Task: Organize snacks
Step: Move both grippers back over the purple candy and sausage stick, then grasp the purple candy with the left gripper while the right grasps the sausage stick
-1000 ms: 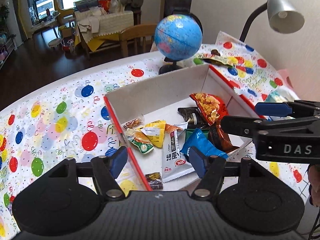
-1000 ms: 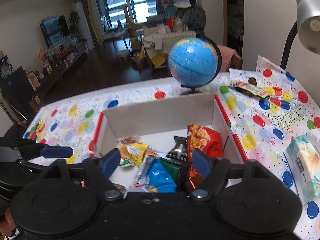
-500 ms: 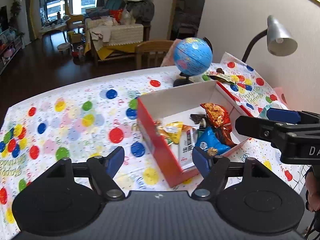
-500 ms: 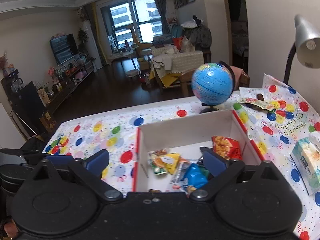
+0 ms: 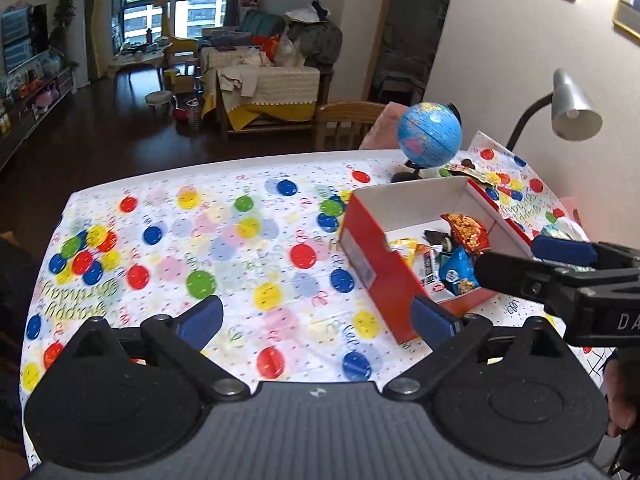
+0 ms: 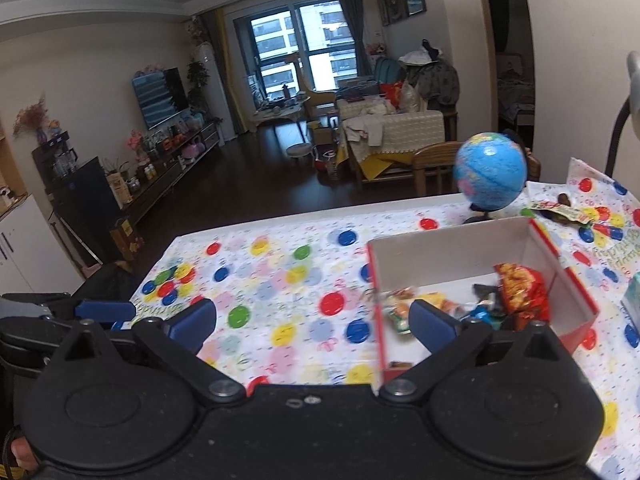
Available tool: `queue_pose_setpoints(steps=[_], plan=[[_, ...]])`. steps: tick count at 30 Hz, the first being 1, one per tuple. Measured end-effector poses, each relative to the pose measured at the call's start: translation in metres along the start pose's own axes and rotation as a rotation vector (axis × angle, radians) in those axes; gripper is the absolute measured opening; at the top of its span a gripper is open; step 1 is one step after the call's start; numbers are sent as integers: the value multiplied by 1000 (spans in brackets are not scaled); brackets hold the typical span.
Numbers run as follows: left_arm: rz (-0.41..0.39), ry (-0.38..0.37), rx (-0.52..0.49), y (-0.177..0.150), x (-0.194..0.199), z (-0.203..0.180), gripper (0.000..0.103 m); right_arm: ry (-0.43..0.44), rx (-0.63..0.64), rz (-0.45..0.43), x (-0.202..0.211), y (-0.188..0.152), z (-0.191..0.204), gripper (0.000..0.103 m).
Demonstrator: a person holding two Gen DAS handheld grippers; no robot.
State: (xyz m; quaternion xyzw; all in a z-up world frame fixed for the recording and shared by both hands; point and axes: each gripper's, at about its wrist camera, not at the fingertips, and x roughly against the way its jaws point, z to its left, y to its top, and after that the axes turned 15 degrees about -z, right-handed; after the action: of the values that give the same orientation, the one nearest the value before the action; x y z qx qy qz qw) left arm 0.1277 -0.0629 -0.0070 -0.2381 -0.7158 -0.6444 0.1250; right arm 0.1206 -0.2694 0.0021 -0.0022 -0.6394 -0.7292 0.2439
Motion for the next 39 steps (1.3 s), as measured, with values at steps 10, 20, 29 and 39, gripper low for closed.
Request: queue_pose_setpoints(steps=[10, 20, 29, 39], plan=[[-22, 129, 41, -18, 35, 72, 103, 65, 18, 20, -12, -25, 57, 103], [-1, 233, 72, -32, 48, 128, 103, 43, 69, 41, -30, -42, 96, 103], [62, 300, 125, -46, 16, 168, 103, 87, 172, 135, -74, -69, 135, 101], [202, 357, 151, -83, -45, 205, 103, 257, 249, 304, -144, -120, 172, 80]])
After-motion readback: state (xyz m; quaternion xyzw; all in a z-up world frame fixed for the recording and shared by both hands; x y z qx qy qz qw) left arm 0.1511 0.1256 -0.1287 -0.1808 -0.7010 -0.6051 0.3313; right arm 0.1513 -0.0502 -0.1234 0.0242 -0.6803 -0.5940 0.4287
